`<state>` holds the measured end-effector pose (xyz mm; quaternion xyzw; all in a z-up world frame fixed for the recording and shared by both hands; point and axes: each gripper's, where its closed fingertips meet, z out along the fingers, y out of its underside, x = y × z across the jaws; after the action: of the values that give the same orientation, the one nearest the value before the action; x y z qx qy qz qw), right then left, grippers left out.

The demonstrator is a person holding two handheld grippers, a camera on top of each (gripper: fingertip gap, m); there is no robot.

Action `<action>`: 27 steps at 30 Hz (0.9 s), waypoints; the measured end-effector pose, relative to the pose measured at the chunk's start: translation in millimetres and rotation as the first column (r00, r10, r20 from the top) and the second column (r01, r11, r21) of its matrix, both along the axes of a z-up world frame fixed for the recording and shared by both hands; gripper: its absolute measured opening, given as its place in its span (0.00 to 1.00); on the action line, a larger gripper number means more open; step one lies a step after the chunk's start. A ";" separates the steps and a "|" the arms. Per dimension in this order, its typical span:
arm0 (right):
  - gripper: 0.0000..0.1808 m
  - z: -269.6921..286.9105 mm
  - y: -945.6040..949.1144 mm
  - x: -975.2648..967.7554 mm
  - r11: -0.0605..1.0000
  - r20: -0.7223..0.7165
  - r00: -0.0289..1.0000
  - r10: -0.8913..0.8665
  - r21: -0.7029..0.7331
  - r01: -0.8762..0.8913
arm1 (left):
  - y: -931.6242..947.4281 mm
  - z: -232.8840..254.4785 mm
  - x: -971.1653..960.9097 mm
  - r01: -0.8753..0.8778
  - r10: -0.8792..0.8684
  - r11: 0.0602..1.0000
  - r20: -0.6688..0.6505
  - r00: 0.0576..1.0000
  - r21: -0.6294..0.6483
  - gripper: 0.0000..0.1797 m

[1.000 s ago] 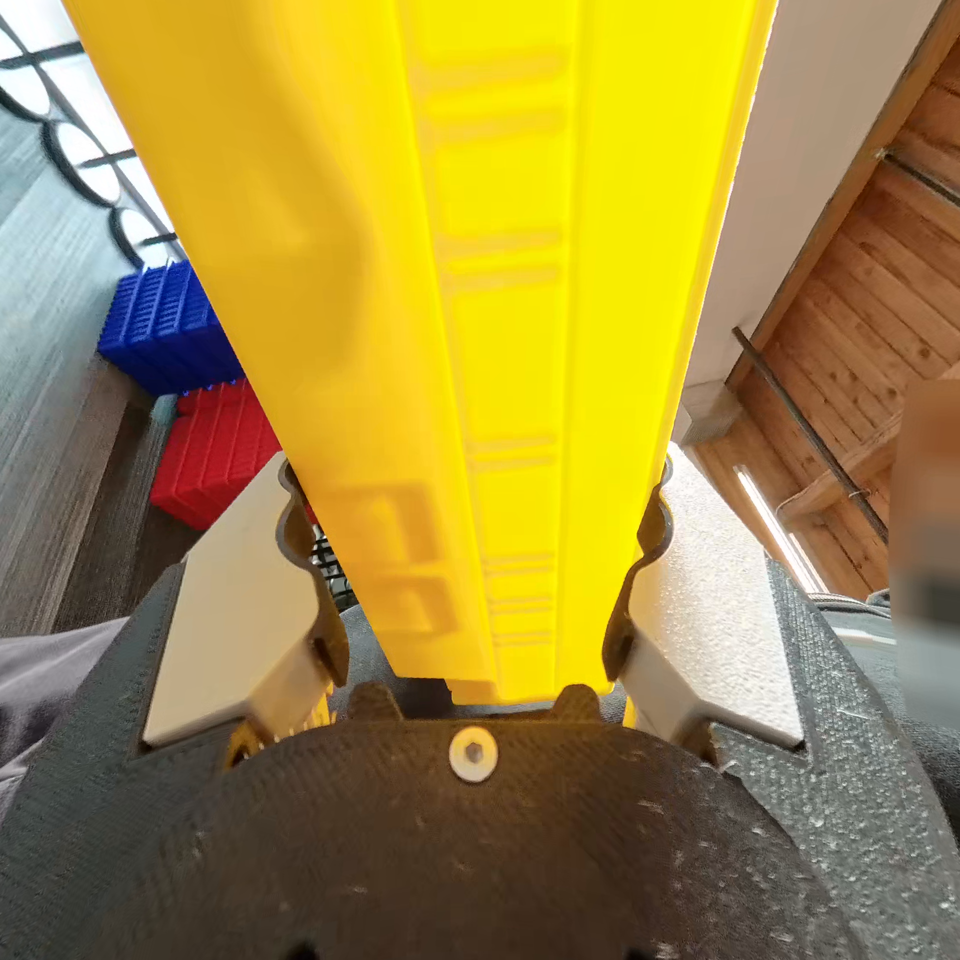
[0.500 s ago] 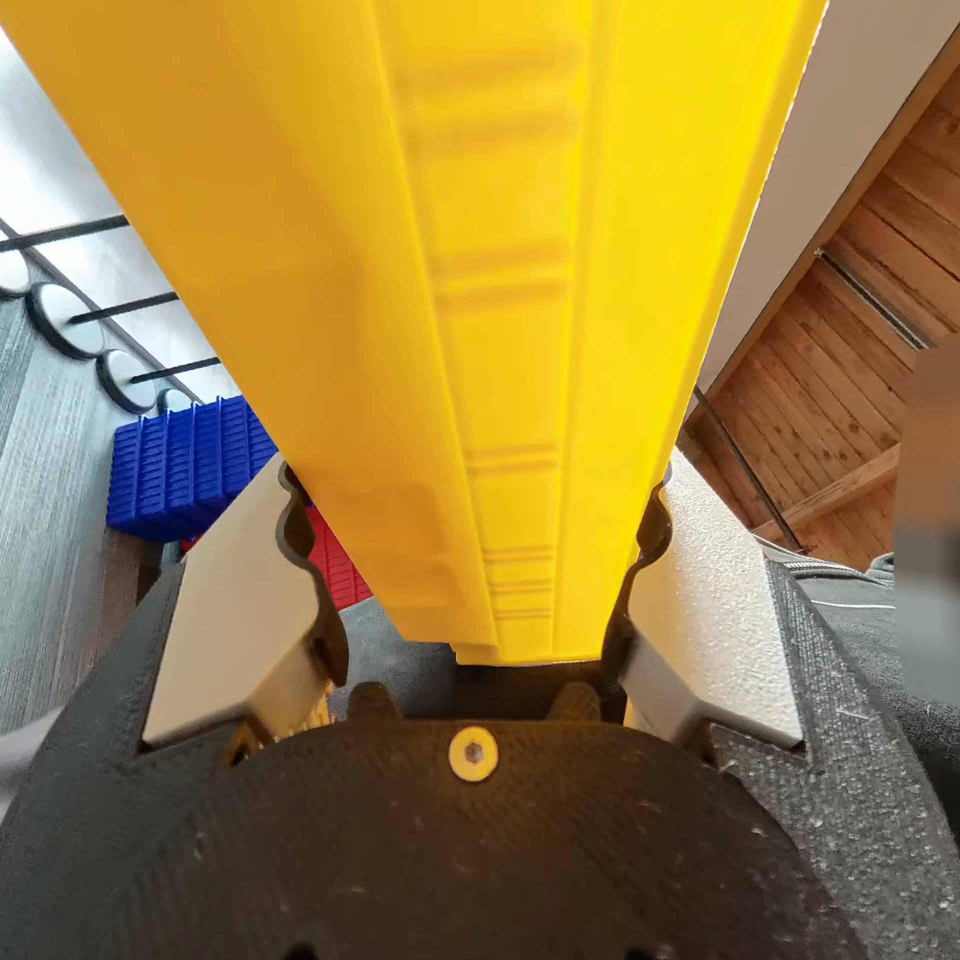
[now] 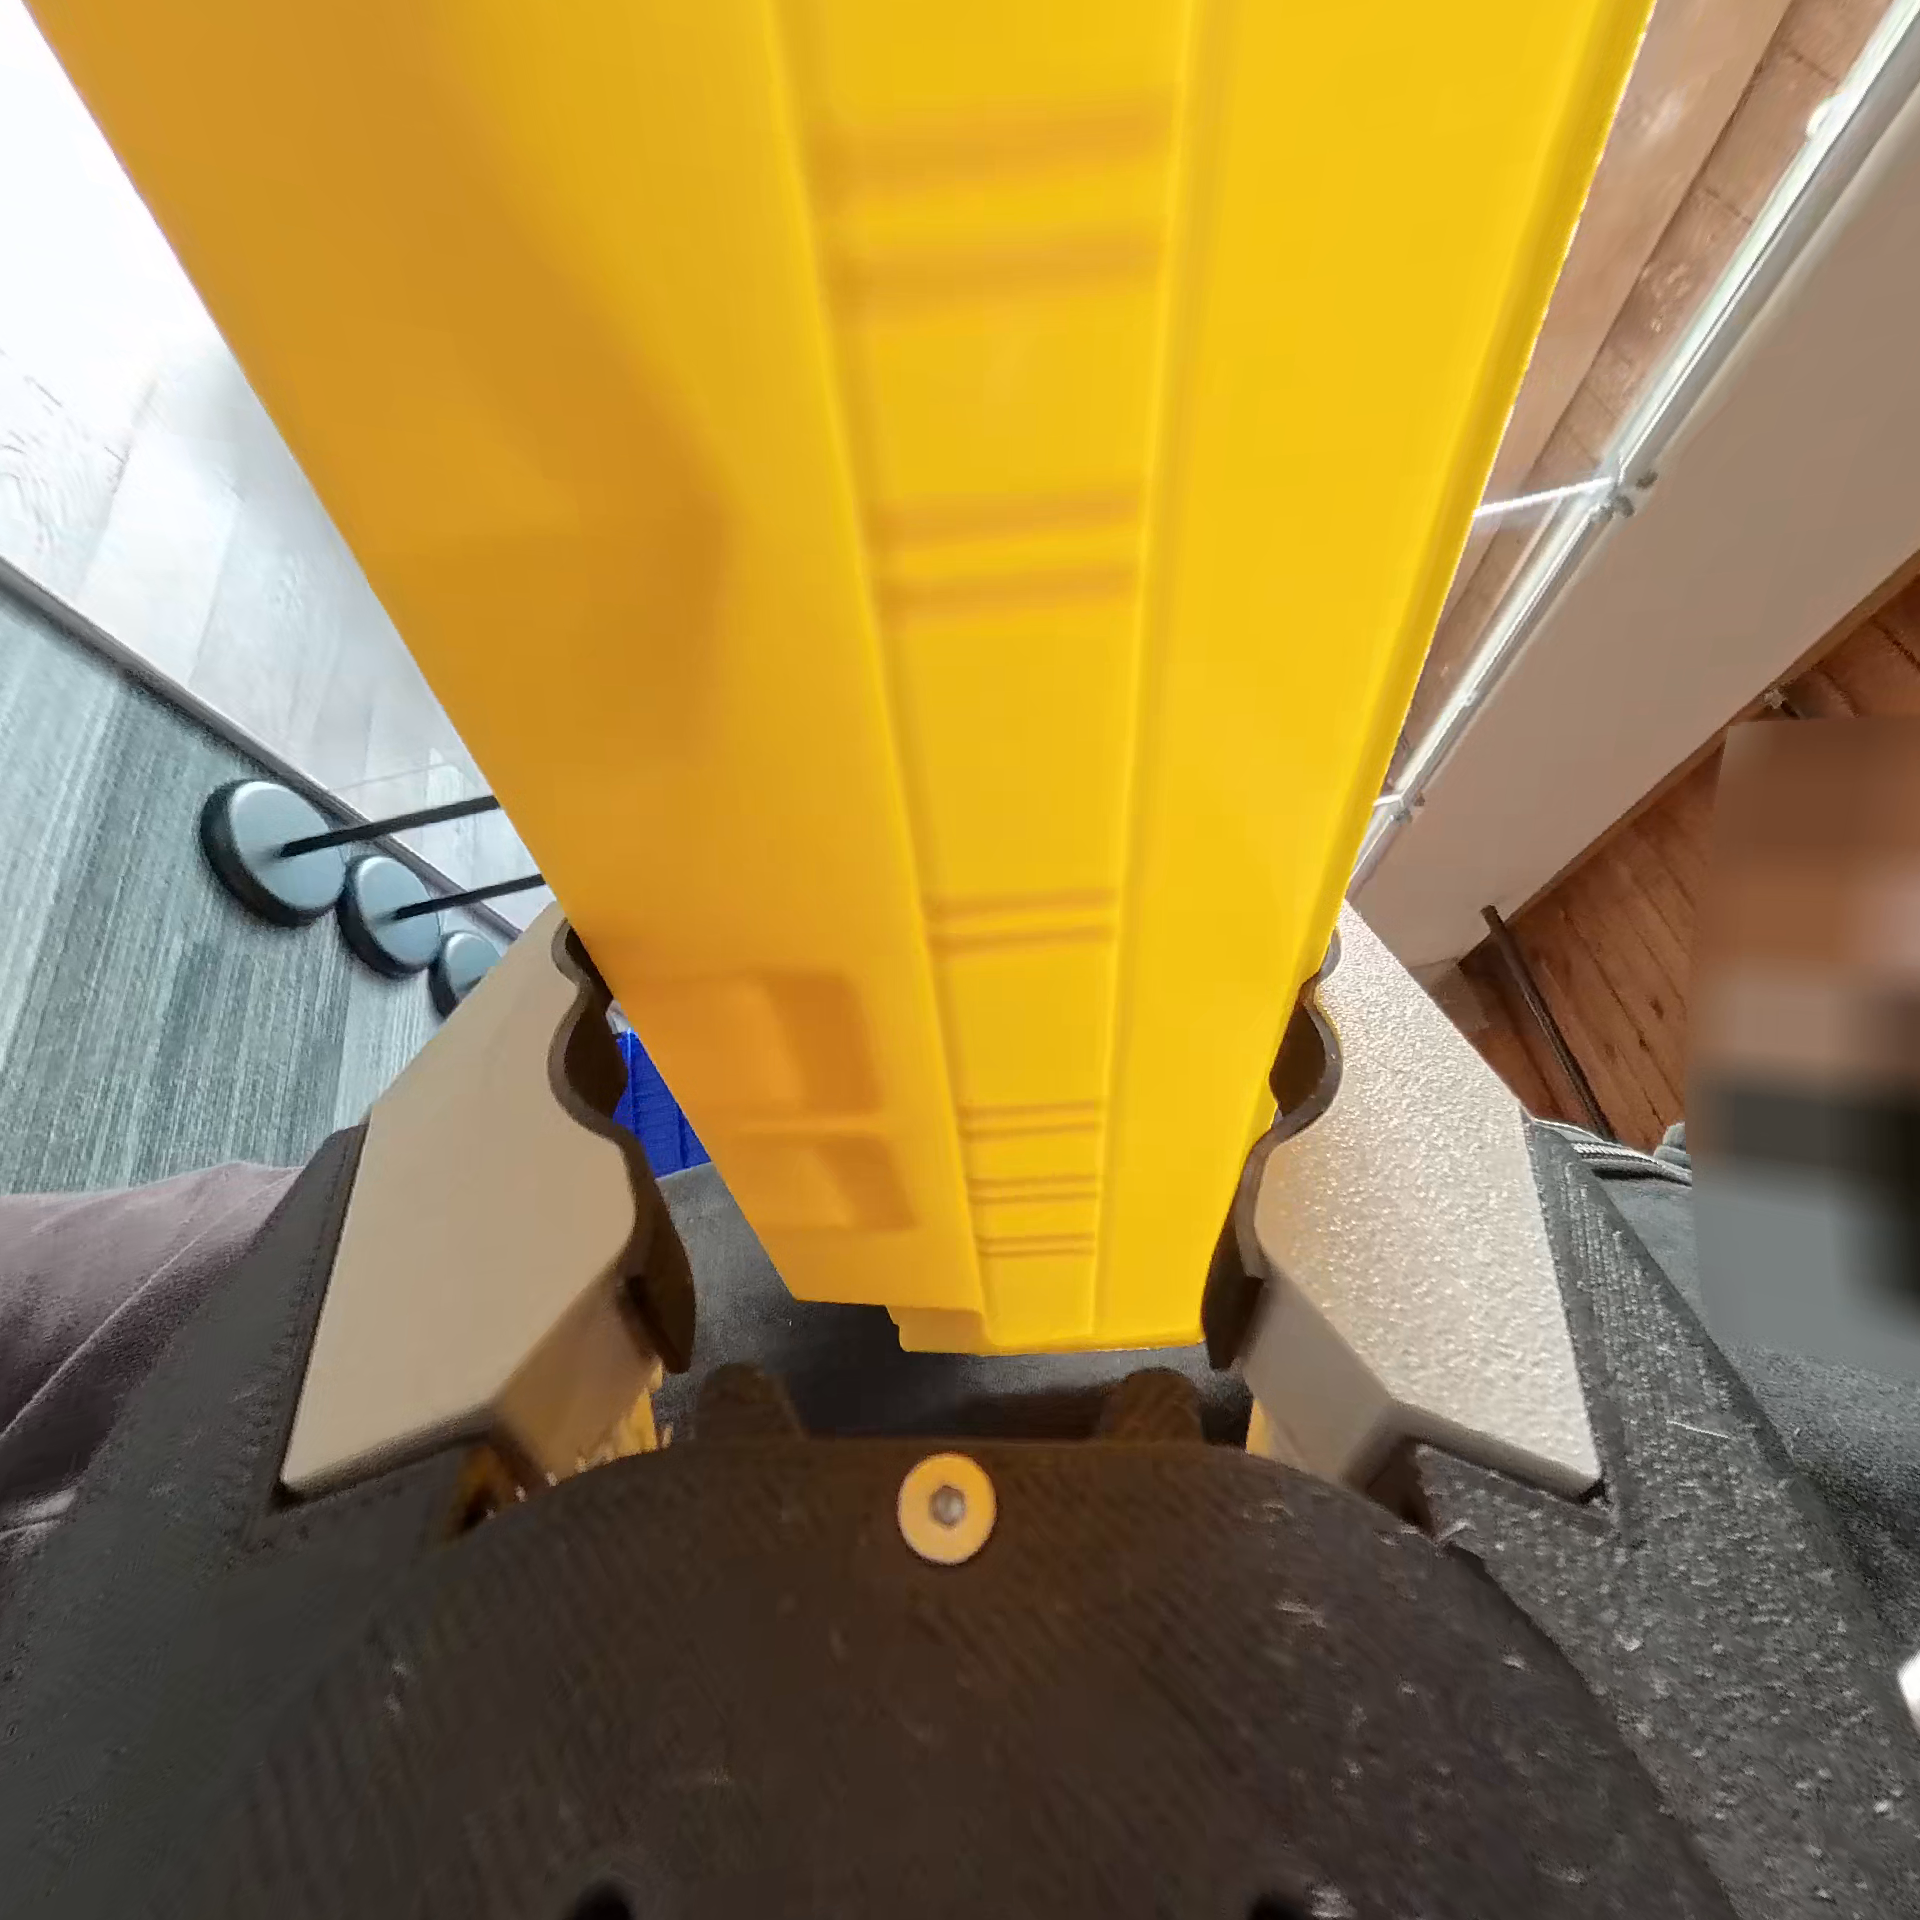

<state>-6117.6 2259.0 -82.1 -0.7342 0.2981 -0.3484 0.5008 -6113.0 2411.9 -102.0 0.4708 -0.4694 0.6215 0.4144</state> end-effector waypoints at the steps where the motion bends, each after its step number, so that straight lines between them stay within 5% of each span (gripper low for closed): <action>1: 0.02 2.9 -5.8 41.7 1.000 0.001 1.000 0.005 -0.007 -0.005 | -6.0 3.6 44.2 -0.012 0.012 1.000 -0.004 1.000 -0.001 0.71; 9: 0.02 50.8 -87.0 340.6 0.999 0.001 1.000 -0.005 0.050 0.004 | -86.4 42.6 332.8 0.030 -0.028 0.998 0.043 0.999 -0.050 0.72; 16: 0.02 18.6 -165.8 579.6 0.994 -0.007 0.995 -0.098 -0.051 0.098 | -170.7 -0.3 594.6 0.156 -0.155 0.984 0.023 0.988 -0.088 0.71; 27: 0.02 35.9 -332.7 926.8 0.941 -0.031 0.940 -0.339 0.007 0.340 | -337.0 27.2 968.2 0.461 -0.461 0.887 0.019 0.887 0.000 0.72</action>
<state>-5190.9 1926.2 -46.2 -0.6738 0.4295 -0.4169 0.4333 -5144.7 2074.9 -74.8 0.3393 -0.5700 0.5106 0.5470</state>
